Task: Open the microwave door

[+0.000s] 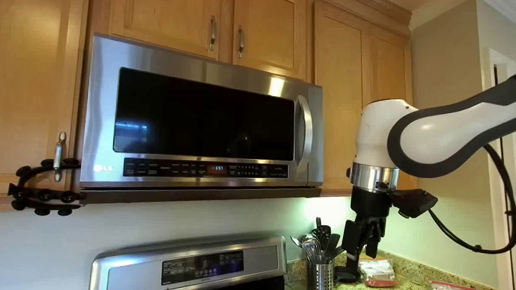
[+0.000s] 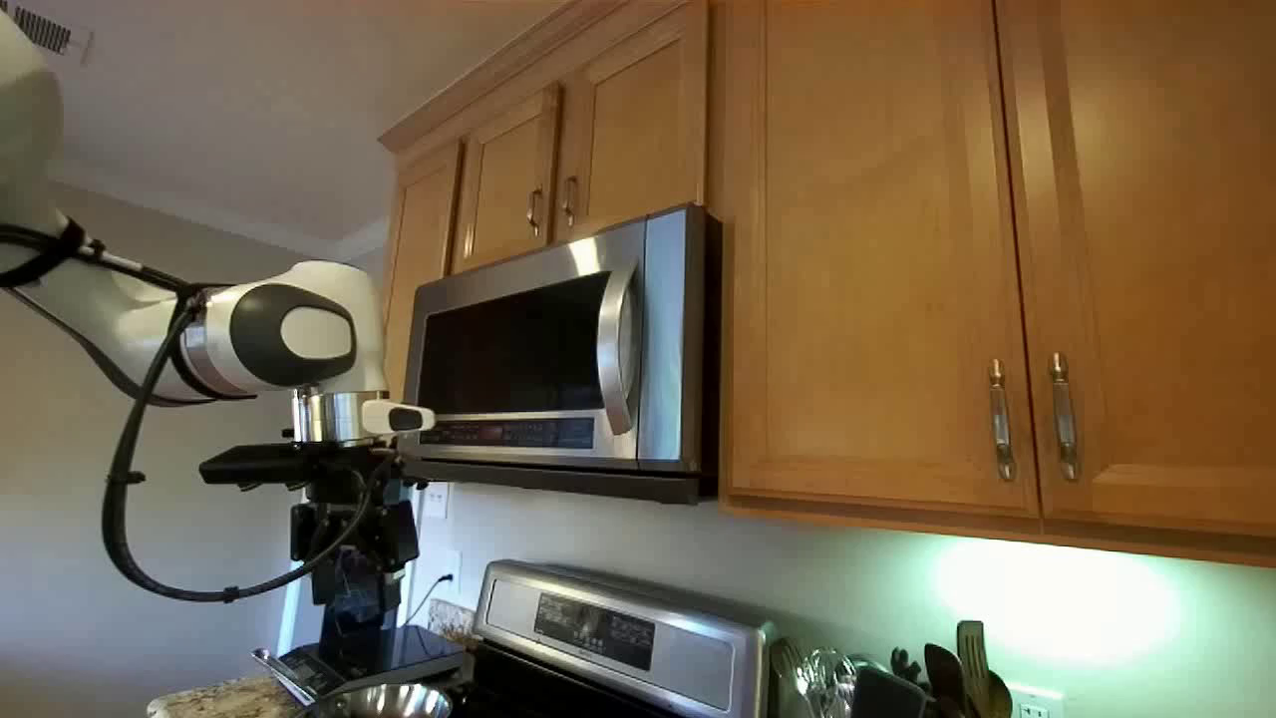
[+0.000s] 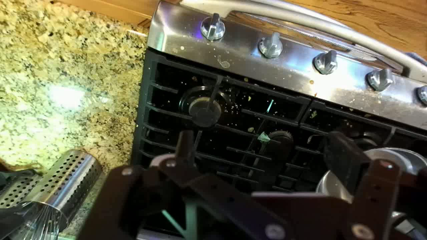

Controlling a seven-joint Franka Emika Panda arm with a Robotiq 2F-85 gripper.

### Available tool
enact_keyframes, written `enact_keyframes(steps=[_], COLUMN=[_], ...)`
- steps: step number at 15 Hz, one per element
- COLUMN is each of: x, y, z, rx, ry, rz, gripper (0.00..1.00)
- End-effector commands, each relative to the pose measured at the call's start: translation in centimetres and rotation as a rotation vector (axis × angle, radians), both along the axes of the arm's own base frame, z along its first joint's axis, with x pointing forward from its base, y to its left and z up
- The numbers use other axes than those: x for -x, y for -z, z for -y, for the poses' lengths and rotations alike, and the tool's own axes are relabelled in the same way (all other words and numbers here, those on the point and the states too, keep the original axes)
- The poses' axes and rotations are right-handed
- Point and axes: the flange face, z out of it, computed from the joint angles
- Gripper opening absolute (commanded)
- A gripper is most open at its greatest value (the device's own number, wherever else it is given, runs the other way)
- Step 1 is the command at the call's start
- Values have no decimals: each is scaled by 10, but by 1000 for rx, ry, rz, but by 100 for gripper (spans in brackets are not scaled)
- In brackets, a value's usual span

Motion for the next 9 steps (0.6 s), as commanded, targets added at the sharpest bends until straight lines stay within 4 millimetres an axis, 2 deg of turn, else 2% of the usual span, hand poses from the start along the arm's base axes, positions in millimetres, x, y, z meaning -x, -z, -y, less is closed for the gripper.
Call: enact_keyframes(steps=[1,9], x=[0,-3], y=[-1,-4], z=[0,3], rx=[0,-8], ry=[0,17], rz=[-1,6], gripper=[100,100])
